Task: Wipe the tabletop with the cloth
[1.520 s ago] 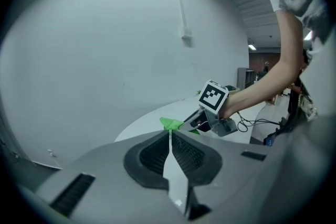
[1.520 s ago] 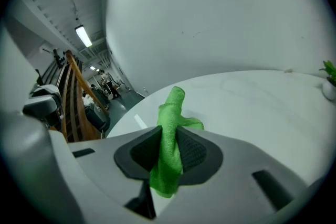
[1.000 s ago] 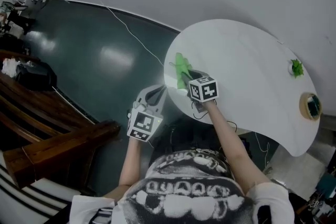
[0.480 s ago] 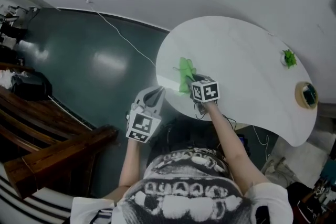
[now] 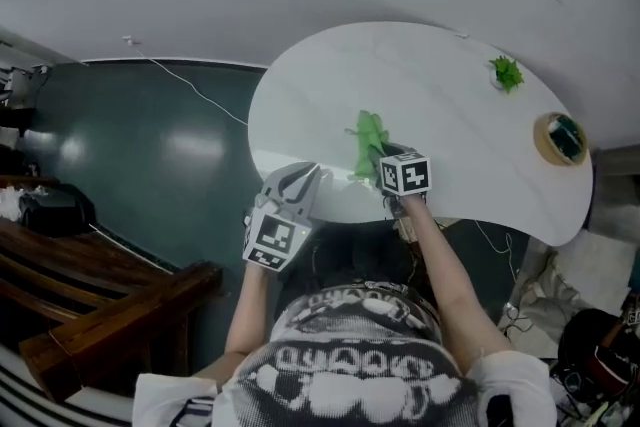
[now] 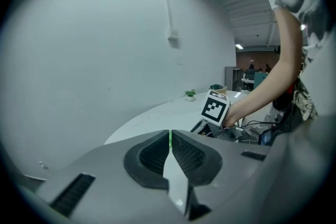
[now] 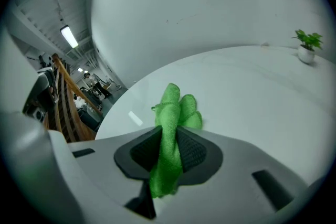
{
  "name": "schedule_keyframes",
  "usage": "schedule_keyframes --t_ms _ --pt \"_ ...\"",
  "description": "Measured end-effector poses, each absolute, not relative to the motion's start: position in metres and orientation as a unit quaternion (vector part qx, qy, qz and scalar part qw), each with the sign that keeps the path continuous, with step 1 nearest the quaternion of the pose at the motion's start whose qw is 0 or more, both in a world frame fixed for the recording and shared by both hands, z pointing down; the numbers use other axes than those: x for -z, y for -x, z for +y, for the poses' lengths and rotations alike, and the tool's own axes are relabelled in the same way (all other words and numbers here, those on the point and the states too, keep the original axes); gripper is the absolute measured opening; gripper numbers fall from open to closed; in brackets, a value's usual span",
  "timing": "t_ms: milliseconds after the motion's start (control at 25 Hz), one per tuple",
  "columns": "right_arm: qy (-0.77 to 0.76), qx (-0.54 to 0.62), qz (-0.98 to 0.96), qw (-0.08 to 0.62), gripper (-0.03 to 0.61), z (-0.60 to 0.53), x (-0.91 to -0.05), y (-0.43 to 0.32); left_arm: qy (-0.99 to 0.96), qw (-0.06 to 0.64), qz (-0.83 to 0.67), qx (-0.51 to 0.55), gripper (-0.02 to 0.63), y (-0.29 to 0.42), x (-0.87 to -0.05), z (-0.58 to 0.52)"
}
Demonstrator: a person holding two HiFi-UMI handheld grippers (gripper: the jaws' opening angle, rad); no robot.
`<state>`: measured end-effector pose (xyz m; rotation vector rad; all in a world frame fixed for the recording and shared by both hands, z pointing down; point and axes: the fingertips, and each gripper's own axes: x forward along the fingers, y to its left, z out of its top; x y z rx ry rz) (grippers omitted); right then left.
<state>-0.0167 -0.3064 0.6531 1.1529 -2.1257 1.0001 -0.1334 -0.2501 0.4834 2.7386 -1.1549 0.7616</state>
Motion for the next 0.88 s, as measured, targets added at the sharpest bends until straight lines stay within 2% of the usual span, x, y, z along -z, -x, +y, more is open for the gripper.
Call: schedule_keyframes --t_ms 320,880 --pt "-0.479 -0.389 -0.748 0.245 0.077 -0.297 -0.662 -0.156 -0.913 0.026 -0.319 -0.252 0.014 -0.012 -0.481 -0.256" --pt "-0.554 -0.372 -0.704 0.241 0.078 -0.215 -0.640 -0.362 -0.934 -0.004 -0.277 -0.227 0.014 -0.138 -0.460 -0.200"
